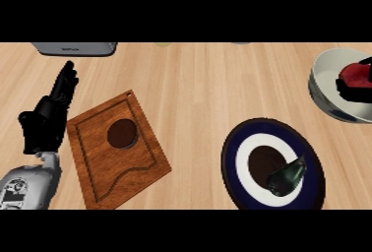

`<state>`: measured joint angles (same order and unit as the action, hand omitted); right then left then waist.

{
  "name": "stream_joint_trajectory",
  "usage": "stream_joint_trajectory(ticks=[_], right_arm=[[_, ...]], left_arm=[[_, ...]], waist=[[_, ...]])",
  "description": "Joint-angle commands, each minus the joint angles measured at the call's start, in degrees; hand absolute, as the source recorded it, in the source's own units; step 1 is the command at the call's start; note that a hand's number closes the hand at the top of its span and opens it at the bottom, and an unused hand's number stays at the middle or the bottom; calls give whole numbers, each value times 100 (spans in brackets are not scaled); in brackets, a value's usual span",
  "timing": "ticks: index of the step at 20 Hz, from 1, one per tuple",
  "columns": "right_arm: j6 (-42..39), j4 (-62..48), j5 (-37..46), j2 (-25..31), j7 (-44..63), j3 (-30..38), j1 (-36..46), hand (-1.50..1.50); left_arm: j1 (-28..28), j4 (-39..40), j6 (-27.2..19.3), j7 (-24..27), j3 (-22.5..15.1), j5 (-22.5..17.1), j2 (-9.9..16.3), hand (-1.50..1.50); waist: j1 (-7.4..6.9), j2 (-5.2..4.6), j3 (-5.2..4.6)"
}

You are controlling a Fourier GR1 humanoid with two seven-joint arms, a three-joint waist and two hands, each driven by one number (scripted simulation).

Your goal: Pick the pear from the plate and place it in the bowl

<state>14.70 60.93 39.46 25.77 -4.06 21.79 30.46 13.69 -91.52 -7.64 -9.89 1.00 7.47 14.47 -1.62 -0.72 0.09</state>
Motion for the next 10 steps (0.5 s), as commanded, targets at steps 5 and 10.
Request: stream_joint_trajectory(ticks=[5,10], right_arm=[[1115,-2813,366,701,-1036,453,910,150],[462,-3796,-135,842,-1146,822,1338,-150]], left_arm=[[192,-85,-75,-196,-214,102,-248,0],[-25,19,-35,152,-190,78,-266,0]], waist=[[-184,-67,20],[-254,-98,24]])
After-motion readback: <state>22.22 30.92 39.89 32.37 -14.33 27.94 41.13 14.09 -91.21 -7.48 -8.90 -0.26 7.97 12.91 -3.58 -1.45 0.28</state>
